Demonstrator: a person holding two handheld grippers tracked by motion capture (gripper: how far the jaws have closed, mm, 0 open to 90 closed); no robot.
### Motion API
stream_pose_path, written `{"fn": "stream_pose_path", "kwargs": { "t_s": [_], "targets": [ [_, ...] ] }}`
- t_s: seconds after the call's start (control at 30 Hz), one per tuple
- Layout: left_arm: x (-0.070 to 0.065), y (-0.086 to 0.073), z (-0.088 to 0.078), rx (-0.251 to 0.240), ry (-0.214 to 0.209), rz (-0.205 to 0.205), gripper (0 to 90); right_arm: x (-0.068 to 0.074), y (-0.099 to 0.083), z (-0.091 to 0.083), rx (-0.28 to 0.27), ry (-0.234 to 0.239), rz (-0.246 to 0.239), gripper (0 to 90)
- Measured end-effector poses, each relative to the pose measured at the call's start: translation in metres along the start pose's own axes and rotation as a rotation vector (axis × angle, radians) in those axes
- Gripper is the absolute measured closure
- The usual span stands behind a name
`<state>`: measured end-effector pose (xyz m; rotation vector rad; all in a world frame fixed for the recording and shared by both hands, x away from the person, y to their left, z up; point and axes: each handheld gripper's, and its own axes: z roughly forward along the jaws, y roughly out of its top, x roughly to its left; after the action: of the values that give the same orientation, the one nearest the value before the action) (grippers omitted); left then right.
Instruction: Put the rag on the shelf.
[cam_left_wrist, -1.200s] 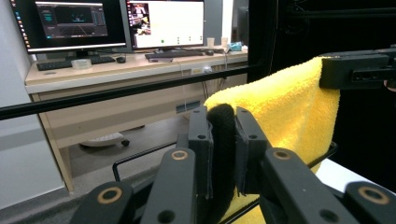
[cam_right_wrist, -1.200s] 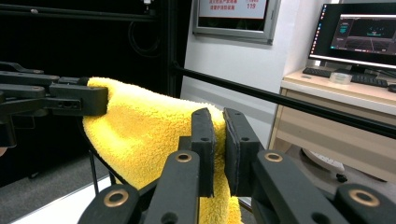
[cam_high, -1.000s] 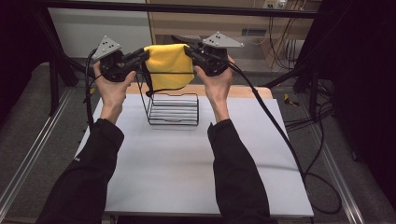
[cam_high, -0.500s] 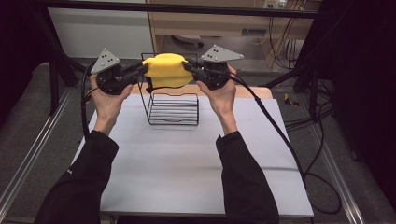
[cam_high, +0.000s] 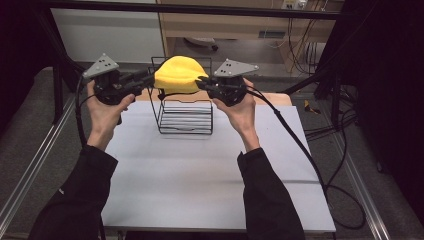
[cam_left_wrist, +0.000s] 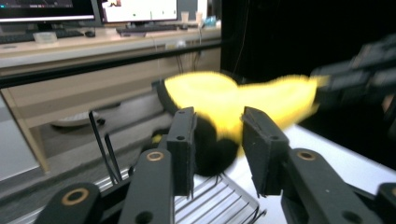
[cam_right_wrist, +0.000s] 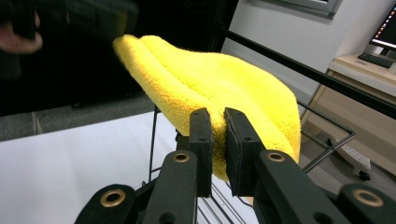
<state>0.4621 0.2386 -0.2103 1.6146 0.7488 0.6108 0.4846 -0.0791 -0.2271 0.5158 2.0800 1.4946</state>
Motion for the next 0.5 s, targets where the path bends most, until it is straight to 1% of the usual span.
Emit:
{"fn": "stream_pose_path", "kwargs": {
  "t_s": [0.07,0.13,0.17,0.23,0.27,0.33,0.37,0.43,0.5],
  "targets": [
    [0.0,0.007,-0.002,-0.006,0.009,-0.003,64.0,0.0,-0.002,0.0,0.006,0.009,-0.005,82.4],
    [-0.001,0.011,0.002,0.012,0.014,-0.004,66.9,0.001,-0.005,0.0,0.014,0.014,-0.014,82.3],
    [-0.002,0.011,0.005,0.029,0.006,-0.01,68.8,0.002,-0.005,0.001,0.017,0.017,-0.019,82.3],
    [-0.005,0.007,0.012,0.067,-0.023,-0.024,74.3,0.003,-0.007,0.001,0.02,0.019,-0.024,82.2],
    [-0.008,0.005,0.016,0.088,-0.031,-0.02,75.6,0.003,-0.008,0.001,0.022,0.023,-0.025,82.0],
    [-0.014,-0.003,0.026,0.141,-0.027,0.009,78.0,0.004,-0.01,0.001,0.026,0.028,-0.035,81.9],
    [-0.015,-0.007,0.03,0.162,-0.027,0.017,79.4,0.004,-0.011,0.001,0.028,0.029,-0.036,81.9],
    [-0.016,-0.014,0.035,0.194,-0.037,0.011,82.9,0.006,-0.013,0.0,0.03,0.031,-0.049,82.0],
    [-0.015,-0.017,0.036,0.192,-0.043,0.005,85.3,0.007,-0.014,-0.001,0.023,0.027,-0.064,82.7]
  ]
}}
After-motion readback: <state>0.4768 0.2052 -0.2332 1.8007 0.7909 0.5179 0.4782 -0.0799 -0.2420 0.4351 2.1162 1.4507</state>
